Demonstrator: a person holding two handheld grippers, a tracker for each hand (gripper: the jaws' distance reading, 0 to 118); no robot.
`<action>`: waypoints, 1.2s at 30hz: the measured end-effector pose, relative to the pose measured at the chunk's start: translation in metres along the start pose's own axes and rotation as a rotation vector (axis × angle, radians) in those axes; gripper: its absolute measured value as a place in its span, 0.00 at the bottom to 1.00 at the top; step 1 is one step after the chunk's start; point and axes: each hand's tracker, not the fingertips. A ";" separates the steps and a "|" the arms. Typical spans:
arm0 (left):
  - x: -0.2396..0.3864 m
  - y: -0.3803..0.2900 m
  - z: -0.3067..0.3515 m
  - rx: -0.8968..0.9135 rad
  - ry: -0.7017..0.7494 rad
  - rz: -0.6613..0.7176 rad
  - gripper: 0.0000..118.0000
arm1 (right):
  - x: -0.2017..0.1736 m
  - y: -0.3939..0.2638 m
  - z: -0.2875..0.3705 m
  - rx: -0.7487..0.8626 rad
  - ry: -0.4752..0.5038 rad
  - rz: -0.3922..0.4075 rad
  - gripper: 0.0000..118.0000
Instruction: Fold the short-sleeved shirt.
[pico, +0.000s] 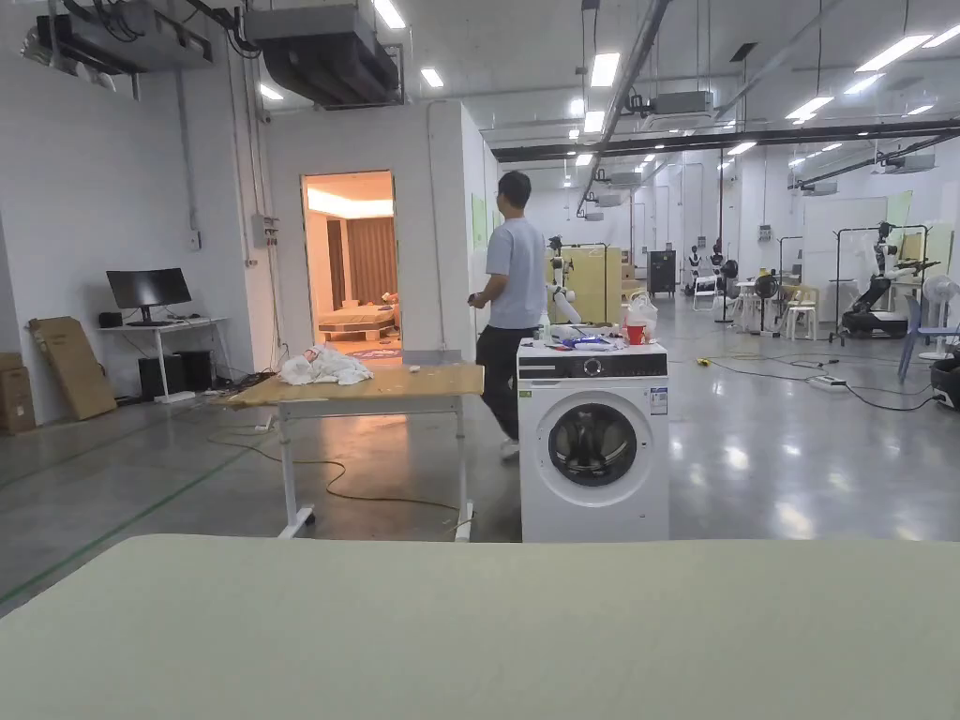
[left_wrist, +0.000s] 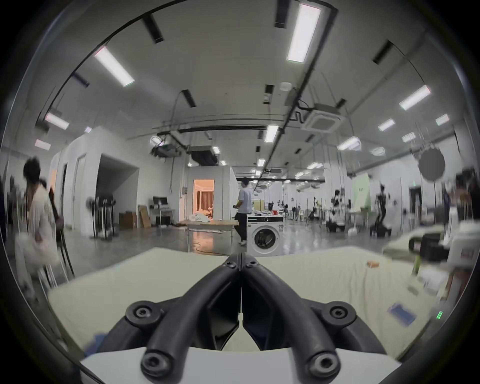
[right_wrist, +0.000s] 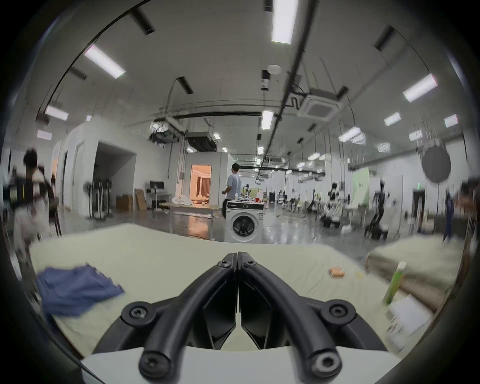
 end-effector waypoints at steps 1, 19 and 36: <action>0.003 0.001 -0.002 -0.008 -0.021 -0.136 0.00 | -0.003 0.003 -0.001 -0.001 0.007 0.109 0.00; 0.017 -0.039 -0.004 -0.059 -0.072 -0.458 0.00 | -0.018 -0.028 -0.001 -0.048 0.030 0.639 0.00; -0.005 -0.044 -0.011 -0.116 -0.144 0.117 0.00 | 0.011 -0.037 -0.013 -0.127 0.077 -0.142 0.00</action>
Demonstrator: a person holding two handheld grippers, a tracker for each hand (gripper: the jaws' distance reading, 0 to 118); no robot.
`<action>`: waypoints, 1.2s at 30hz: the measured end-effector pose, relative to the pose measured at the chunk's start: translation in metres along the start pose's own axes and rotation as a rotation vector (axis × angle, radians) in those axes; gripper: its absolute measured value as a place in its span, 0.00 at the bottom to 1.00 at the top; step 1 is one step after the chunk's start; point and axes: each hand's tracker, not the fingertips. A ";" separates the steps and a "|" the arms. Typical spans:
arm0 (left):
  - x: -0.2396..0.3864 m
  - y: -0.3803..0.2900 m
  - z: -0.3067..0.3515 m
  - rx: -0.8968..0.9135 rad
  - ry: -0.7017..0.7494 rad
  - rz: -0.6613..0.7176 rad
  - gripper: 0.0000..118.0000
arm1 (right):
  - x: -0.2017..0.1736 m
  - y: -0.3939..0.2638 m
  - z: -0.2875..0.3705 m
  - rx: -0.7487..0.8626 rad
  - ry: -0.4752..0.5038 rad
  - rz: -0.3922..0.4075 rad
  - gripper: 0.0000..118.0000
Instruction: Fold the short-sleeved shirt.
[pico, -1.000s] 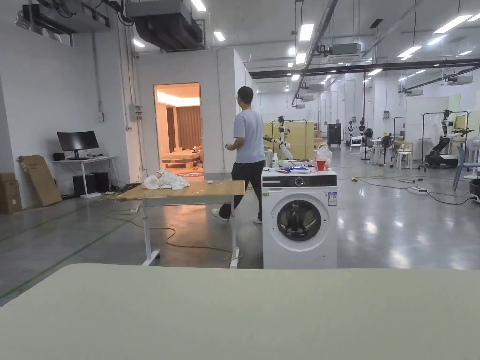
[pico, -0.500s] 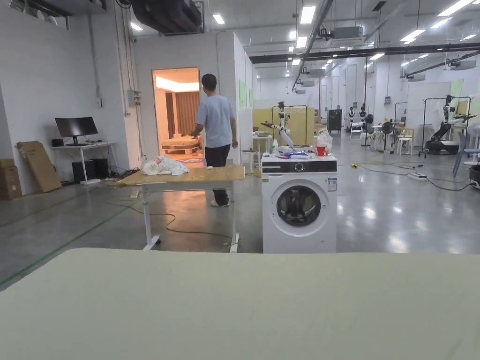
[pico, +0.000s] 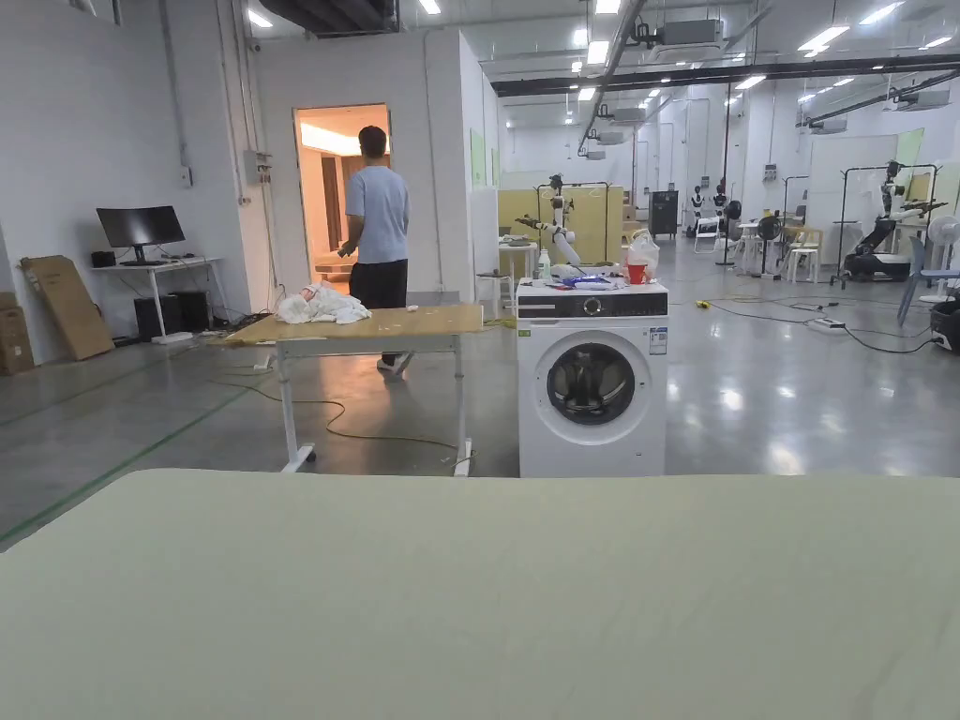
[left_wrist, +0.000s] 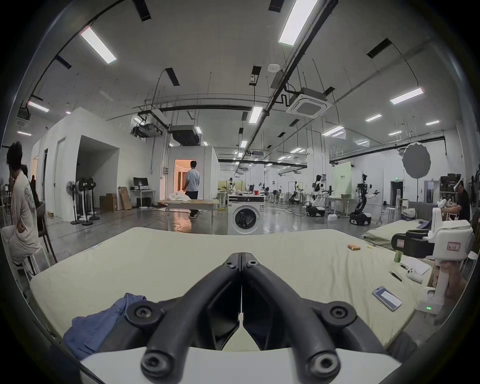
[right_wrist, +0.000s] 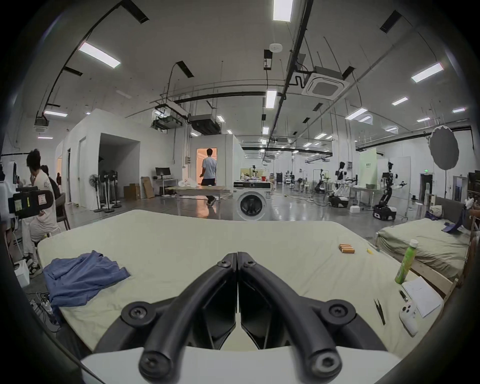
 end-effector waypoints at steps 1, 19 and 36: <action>-0.002 0.000 0.002 0.001 0.002 0.005 0.00 | -0.003 0.000 -0.001 0.004 0.006 0.007 0.00; -0.052 -0.008 0.064 -0.073 0.236 -0.019 0.00 | -0.085 -0.012 -0.041 -0.020 0.325 -0.047 0.00; -0.189 -0.122 -0.113 -0.625 0.135 0.012 0.70 | -0.082 -0.068 -0.041 -0.223 0.314 0.019 0.00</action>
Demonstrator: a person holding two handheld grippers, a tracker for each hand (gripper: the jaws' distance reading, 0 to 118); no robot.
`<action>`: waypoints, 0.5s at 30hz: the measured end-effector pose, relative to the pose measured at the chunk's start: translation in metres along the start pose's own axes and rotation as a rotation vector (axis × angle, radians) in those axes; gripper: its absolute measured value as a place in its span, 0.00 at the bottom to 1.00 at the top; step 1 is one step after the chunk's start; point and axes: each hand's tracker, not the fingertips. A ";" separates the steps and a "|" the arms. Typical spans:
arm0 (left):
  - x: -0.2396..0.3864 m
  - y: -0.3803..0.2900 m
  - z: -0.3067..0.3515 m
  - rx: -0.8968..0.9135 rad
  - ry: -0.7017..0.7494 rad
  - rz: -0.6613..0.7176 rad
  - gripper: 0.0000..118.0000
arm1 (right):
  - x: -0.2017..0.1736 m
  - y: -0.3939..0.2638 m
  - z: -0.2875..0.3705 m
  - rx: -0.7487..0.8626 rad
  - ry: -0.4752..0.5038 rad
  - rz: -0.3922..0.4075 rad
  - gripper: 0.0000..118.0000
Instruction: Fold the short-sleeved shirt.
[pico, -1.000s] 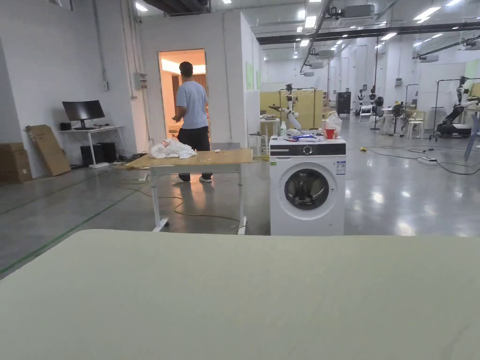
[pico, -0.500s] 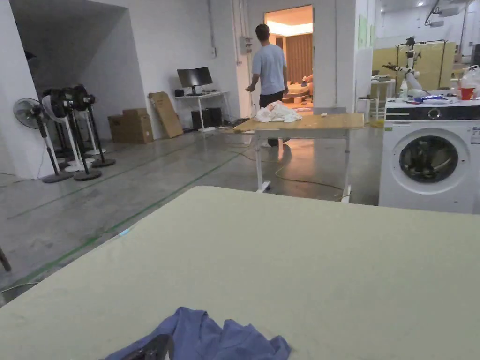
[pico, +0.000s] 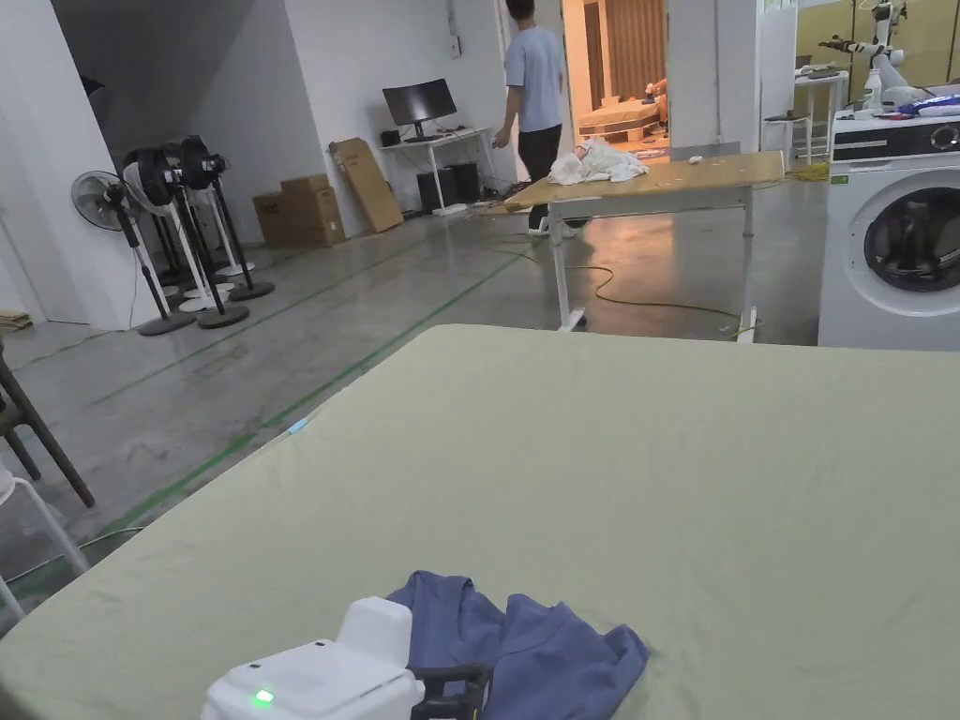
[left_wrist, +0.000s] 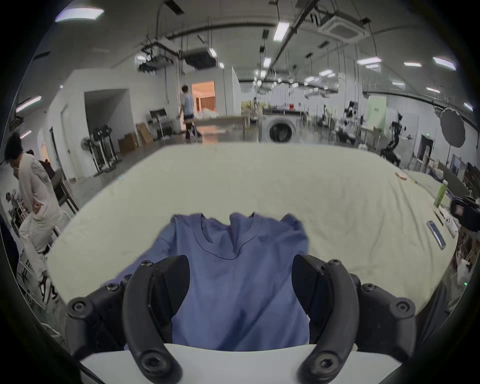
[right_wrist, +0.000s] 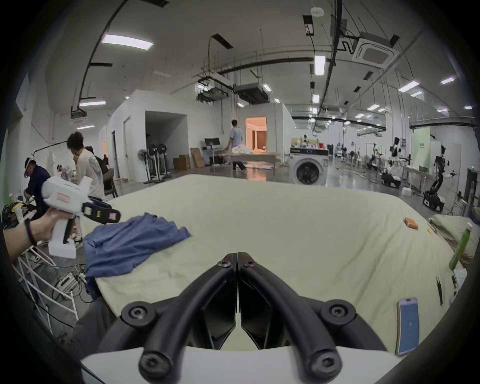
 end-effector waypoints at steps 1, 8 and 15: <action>-0.007 0.000 -0.021 -0.042 -0.017 0.022 0.70 | 0.004 -0.004 0.001 -0.015 -0.011 -0.007 0.00; -0.031 -0.011 -0.124 -0.297 -0.009 0.082 0.70 | 0.030 -0.023 0.011 -0.097 -0.095 -0.065 0.00; -0.026 -0.006 -0.114 -0.275 0.011 0.062 0.03 | 0.055 -0.043 0.010 -0.151 -0.125 -0.275 0.00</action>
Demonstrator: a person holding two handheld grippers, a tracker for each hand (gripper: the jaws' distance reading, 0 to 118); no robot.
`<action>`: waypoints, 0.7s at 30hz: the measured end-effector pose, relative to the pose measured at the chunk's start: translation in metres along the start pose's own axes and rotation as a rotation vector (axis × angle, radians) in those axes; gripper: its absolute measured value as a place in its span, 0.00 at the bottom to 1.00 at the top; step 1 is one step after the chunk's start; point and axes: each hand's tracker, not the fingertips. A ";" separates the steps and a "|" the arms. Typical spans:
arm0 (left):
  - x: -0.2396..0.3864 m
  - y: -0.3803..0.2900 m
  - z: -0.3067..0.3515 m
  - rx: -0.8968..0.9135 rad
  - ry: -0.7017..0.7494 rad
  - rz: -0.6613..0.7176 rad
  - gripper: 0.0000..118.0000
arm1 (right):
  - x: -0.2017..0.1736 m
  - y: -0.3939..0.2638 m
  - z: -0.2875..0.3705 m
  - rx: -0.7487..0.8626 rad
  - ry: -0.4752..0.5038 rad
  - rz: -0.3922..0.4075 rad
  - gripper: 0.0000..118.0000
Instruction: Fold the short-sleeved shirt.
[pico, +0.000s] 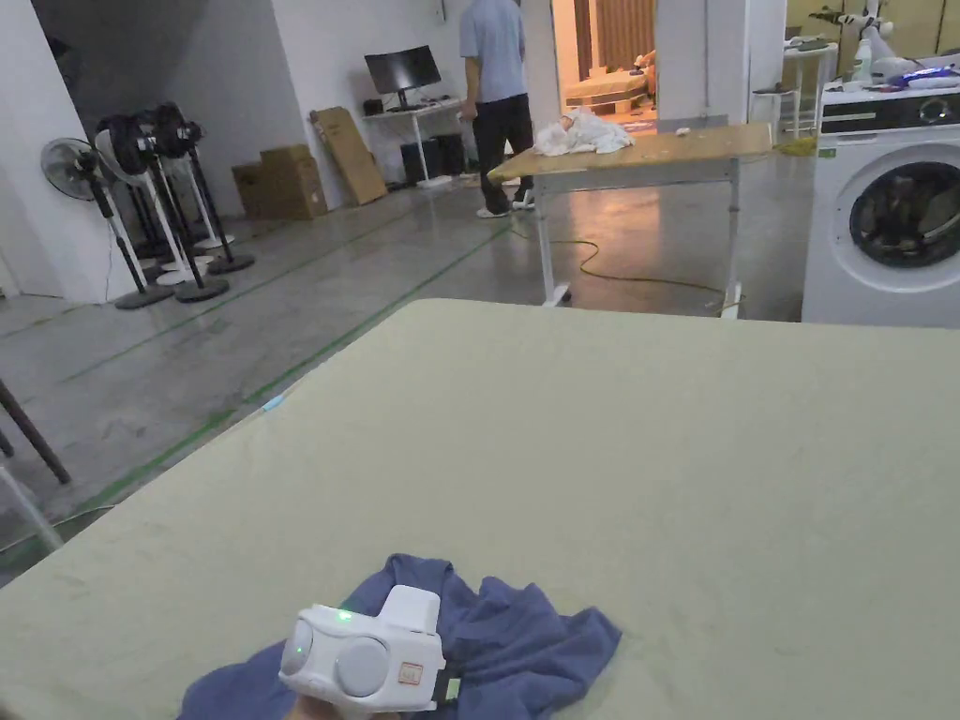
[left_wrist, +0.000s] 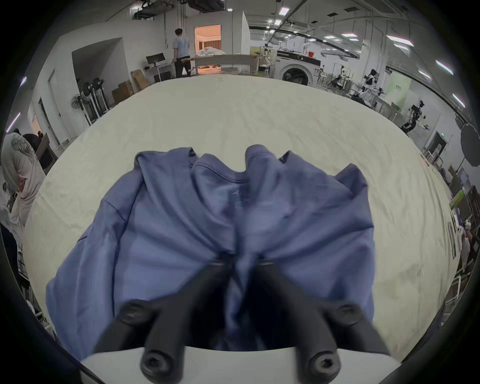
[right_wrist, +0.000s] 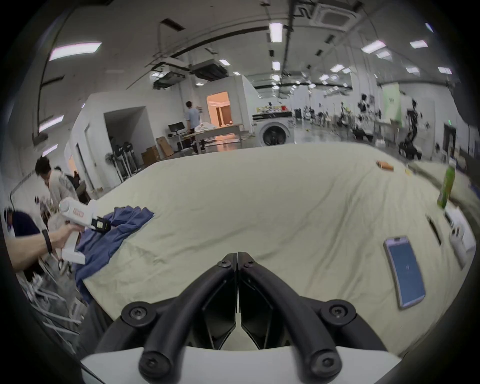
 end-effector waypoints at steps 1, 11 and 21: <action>0.003 0.000 -0.004 -0.015 0.025 0.001 0.02 | 0.002 -0.001 0.001 -0.004 -0.001 -0.012 0.00; -0.014 0.069 0.086 0.181 0.013 0.189 0.00 | 0.026 -0.007 0.022 0.051 -0.022 -0.039 0.00; 0.104 0.209 0.184 0.477 -0.110 -0.077 0.00 | 0.041 -0.014 0.042 0.122 -0.032 -0.119 0.00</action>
